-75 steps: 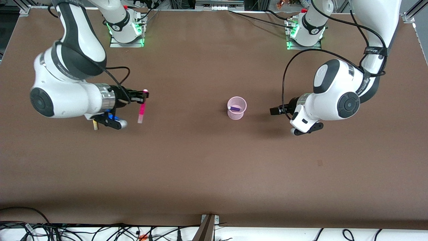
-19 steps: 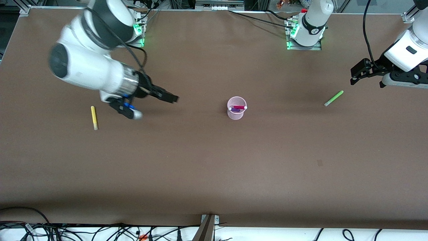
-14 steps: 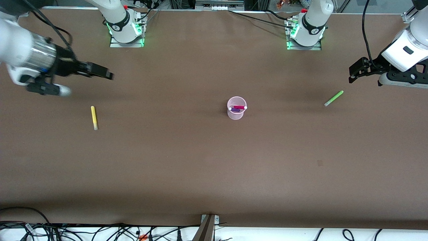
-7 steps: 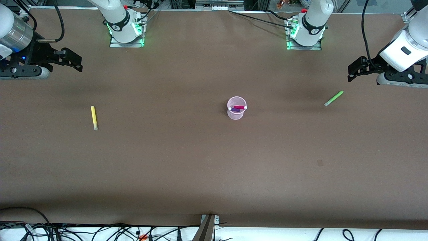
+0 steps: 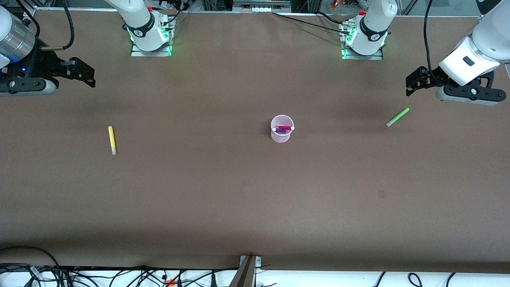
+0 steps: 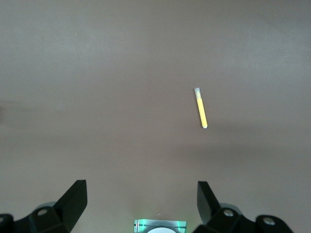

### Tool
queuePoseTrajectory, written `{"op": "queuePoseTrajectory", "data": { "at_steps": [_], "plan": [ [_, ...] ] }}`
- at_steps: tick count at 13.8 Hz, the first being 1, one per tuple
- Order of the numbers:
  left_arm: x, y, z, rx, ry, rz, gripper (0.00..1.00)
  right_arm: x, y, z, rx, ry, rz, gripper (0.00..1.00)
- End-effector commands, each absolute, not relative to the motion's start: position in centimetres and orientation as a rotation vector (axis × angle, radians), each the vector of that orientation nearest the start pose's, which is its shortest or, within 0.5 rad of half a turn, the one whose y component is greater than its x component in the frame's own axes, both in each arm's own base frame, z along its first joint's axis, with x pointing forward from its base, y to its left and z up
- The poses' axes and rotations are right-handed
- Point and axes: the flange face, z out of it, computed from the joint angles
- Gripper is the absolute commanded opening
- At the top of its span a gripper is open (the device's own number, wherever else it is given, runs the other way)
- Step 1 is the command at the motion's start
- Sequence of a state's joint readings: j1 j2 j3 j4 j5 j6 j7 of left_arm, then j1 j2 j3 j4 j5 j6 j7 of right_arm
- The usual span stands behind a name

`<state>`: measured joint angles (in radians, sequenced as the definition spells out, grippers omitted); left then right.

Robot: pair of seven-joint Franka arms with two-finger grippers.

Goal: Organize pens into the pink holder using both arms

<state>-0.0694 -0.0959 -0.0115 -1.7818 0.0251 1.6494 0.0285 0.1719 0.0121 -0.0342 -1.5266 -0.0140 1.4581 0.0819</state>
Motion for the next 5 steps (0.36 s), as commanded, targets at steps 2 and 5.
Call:
{"op": "queuePoseTrajectory", "data": {
  "at_steps": [2,5],
  "plan": [
    [52.13,-1.55,59.47,-3.080,0.093,0.011,1.00,54.62,7.52,63.23,-3.168,-0.092,0.105,1.00],
    [52.22,-1.70,59.87,-3.078,0.092,0.010,1.00,54.47,7.41,63.53,-3.168,-0.092,0.100,1.00]
  ]
}}
